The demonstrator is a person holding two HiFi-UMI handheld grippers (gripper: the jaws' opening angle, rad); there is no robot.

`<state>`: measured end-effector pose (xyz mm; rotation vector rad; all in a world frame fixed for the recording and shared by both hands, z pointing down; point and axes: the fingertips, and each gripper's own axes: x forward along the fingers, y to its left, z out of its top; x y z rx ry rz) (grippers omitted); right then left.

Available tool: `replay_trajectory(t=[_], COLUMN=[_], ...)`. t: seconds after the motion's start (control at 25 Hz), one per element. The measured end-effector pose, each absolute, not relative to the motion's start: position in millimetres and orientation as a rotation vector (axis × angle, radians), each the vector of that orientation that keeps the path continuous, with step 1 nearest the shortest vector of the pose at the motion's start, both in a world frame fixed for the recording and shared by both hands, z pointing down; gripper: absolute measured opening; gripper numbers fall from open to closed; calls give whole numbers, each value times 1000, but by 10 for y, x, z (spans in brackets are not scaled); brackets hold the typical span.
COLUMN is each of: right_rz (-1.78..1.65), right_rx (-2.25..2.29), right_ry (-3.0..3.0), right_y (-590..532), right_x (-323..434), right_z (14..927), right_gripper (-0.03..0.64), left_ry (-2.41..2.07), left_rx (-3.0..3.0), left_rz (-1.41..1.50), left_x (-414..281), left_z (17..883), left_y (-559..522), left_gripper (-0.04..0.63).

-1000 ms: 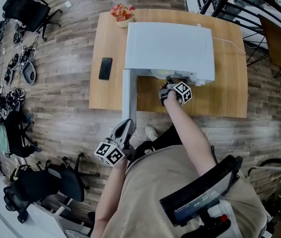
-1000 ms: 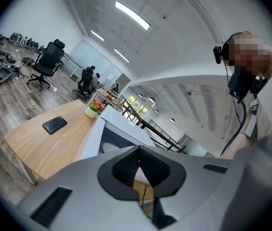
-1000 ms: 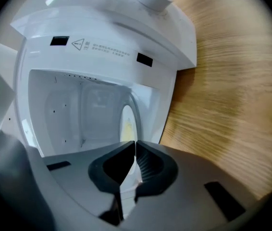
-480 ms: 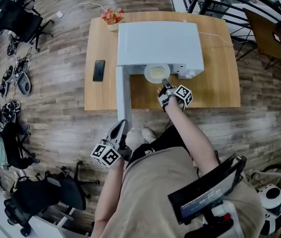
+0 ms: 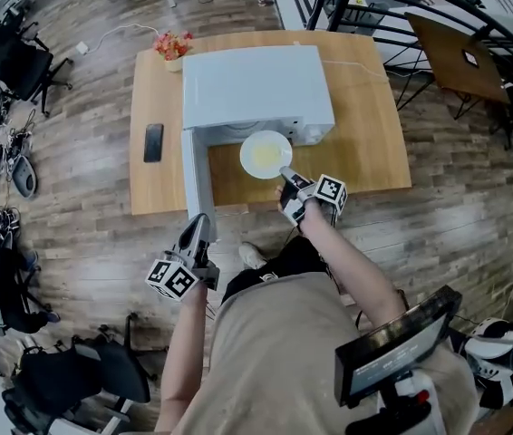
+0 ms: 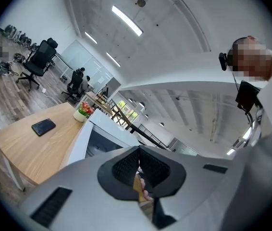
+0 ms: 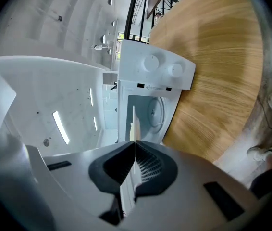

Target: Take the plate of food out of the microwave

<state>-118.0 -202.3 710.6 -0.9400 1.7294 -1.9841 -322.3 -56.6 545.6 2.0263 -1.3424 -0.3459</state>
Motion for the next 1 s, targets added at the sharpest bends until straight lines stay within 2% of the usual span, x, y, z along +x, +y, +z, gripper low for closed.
replay_trajectory(t=[0.24,0.6,1.0], right_rz=[-1967,-1909,-1876], right_rx=[-813,-704,-723], right_ry=[1839,1941,1986], right_y=[-1879,-1876,-1973], right_x=[-938,-167,545], right_z=[6564,5960,5979], right_gripper=[14,12,14], left_ry=[-1408,-1468,-1474], left_rx=[2019,1985,1979], left_rz=[-375,-341,-302], left_x=[-3174,-2617,-2167], left_z=[5340,5308,5426], left_y=[-743,-1051,-1204], left_gripper=[5,5,5])
